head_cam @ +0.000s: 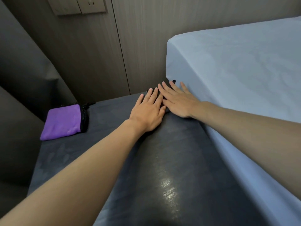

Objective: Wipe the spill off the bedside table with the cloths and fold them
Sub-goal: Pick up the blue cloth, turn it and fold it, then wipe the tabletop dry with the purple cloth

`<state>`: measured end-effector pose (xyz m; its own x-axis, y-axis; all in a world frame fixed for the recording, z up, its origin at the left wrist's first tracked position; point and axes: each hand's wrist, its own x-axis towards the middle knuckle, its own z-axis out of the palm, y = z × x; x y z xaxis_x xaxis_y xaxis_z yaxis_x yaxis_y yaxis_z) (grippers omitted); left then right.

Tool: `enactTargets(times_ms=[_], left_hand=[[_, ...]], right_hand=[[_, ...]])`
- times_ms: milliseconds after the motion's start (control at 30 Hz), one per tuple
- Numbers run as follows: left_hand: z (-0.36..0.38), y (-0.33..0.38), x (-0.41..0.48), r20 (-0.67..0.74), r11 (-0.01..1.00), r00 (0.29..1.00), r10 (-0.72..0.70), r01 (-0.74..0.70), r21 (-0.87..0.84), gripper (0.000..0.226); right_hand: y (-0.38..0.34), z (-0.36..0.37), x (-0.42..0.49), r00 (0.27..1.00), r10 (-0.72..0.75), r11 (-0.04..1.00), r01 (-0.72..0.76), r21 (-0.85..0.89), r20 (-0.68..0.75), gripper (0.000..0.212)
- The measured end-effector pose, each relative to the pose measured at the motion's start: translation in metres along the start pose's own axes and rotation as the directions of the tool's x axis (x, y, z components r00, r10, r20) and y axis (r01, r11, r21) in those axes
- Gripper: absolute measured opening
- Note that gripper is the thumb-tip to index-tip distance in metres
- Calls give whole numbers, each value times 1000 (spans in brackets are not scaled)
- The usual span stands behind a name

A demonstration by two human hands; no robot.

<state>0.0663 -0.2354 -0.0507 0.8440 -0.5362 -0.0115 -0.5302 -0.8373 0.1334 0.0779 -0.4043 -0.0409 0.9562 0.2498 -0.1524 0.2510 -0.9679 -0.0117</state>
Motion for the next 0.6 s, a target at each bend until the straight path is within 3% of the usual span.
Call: enactTargets(times_ms=[67,133,233,300,367,467,600], left_hand=[[-4,-2,-7,-37,1000,999,-26,26,-15,64],[-14,-11,-18,-172,996,981,-92,88,-29,63],[-38,-40,-41,-366,973,902,-230,214,-84,53],[-52,-71,-59,-405,958,868,-287,273,-93,49],[-61,-105,-81,-379,940,864,-330,339,-46,52],[-64,-149,-118,-319,904,862,-394,427,37,56],[-59,-184,-157,-240,879,854,-461,477,10,57]], right_hand=[[0,0,-4,1000,11,1000,-11,-10,-27,60],[-1,0,-12,983,68,997,-60,51,-173,58],[-6,-5,-25,858,255,940,-112,322,-446,48],[-15,-9,-31,771,365,896,-137,423,-523,41],[-35,-15,-33,731,375,896,-129,425,-570,38],[-81,-23,-25,750,271,919,-16,394,-603,38],[-161,-28,3,859,92,930,107,351,-504,45]])
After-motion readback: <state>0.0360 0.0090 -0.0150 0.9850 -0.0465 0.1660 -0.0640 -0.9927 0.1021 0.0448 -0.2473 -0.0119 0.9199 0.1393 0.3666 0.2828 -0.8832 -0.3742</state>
